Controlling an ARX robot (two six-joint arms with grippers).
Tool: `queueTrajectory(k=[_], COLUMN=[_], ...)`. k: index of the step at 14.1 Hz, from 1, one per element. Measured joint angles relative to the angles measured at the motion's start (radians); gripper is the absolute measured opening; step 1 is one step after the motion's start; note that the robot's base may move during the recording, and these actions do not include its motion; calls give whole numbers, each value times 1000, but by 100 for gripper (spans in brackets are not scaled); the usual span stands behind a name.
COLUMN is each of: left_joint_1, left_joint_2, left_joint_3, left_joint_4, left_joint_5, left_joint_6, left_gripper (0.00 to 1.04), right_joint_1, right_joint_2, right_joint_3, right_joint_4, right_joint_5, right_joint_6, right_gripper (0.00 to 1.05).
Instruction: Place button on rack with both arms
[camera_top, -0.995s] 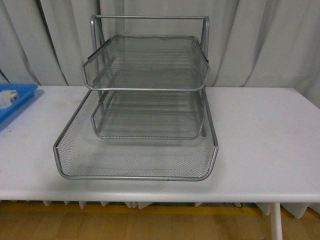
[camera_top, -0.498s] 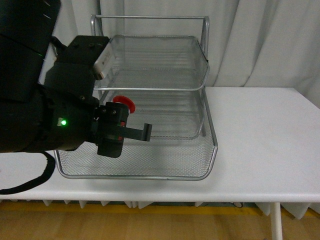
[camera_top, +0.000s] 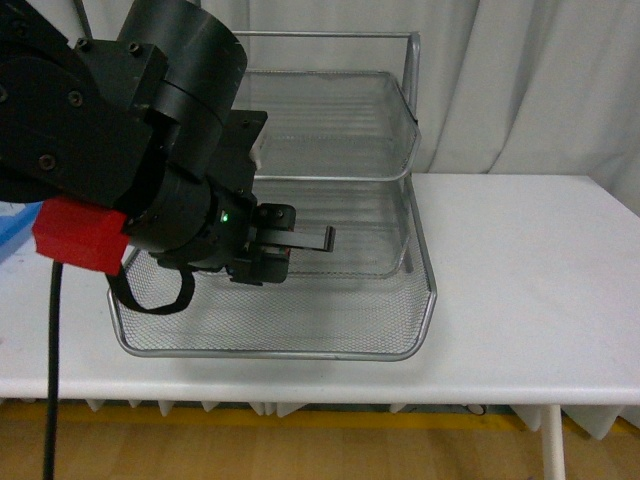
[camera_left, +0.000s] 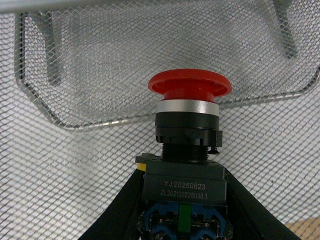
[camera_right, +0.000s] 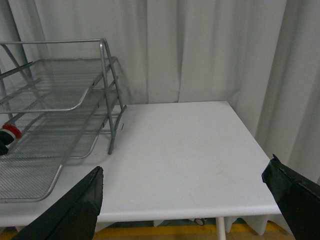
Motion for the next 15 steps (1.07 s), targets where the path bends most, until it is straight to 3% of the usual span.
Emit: queueTrajectory(k=[4,5,11,15], left_joint_1=[0,0,-7,11], left_joint_2=[83,100,104,-73], left_joint_3=[150,166,166,13], left_joint_4=[-72,-85,-82,27], left_joint_5=[15,18,31,53], left_joint_6=[-28,-33,-35,-30], left_gripper=[36,40,99,98], right_joint_1=[0,0,0,0], right_joint_2=[0,0,0,0], right_joint_3=[0,0,0,0], right_joint_4=[0,0,0,0], right_joint_5=[0,0,0,0], right_joint_6=[0,0,0,0], right_gripper=[98,98,98,98])
